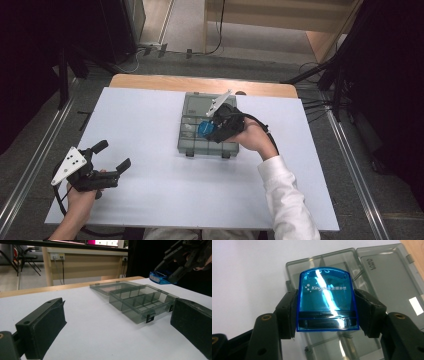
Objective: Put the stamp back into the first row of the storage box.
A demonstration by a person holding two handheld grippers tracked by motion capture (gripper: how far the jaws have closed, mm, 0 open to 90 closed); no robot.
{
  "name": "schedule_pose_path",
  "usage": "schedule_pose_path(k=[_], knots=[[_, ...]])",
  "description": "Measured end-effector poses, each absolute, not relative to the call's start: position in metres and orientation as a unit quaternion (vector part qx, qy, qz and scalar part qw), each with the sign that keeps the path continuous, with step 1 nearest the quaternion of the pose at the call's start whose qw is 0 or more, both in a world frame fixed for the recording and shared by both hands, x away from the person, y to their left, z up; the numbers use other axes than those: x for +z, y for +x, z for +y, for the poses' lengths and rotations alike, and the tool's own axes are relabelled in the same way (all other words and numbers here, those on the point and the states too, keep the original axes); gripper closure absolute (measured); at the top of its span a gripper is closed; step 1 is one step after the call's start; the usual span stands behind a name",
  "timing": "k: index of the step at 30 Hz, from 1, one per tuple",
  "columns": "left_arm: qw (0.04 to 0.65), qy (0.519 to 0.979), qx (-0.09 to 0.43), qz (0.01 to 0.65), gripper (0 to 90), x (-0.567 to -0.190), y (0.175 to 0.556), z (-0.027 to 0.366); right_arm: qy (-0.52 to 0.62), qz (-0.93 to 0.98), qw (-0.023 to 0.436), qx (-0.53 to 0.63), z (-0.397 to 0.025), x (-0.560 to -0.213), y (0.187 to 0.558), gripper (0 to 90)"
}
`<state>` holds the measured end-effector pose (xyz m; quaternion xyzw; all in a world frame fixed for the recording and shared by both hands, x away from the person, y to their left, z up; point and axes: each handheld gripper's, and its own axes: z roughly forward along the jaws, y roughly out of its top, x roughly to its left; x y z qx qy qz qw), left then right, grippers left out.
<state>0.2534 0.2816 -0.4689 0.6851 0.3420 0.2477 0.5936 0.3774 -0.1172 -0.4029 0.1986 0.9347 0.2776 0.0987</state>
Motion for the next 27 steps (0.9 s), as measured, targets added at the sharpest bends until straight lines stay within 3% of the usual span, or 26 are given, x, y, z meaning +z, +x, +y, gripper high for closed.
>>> schedule_pose_path(k=[18,27], knots=[[0.594,0.688,0.243,0.340,0.0,-0.469,0.253,0.281,0.209,0.928,0.120,0.284,-0.137,-0.442,0.429,41.9],[0.593,0.687,0.243,0.342,0.0,-0.469,0.253,0.281,0.186,0.934,0.125,0.278,-0.130,-0.452,0.433,41.8]])
